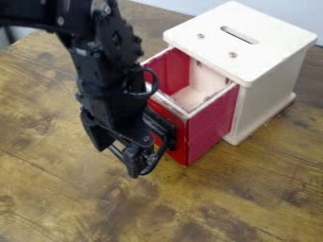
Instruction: Close the drawer
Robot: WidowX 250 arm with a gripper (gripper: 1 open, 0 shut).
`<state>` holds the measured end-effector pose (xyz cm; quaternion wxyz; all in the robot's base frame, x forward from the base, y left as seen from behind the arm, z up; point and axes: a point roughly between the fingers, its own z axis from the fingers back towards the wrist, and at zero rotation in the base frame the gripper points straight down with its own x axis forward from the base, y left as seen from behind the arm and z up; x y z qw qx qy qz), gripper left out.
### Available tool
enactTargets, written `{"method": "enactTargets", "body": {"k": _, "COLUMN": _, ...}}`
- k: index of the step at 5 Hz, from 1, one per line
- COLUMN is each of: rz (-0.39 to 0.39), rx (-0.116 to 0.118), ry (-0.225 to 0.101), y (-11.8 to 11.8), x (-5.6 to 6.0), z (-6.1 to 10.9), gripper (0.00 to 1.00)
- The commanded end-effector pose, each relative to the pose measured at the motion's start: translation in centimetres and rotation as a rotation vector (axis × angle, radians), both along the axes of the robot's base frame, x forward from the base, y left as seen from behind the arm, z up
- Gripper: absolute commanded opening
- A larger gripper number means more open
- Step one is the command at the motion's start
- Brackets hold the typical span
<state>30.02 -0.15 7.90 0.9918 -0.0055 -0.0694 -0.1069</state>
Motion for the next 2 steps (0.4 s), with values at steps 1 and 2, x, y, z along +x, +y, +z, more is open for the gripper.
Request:
{"method": "enactTargets", "body": {"k": 1, "rz": 0.003, "rx": -0.009, "ry": -0.001, "y": 1.1, "x": 0.9, "z": -0.1, "gripper": 1.00}}
{"method": "enactTargets", "body": {"k": 2, "rz": 0.070, "rx": 0.008, "ry": -0.023, "y": -0.2, "x": 2.2, "z": -1.5, "gripper": 1.00}}
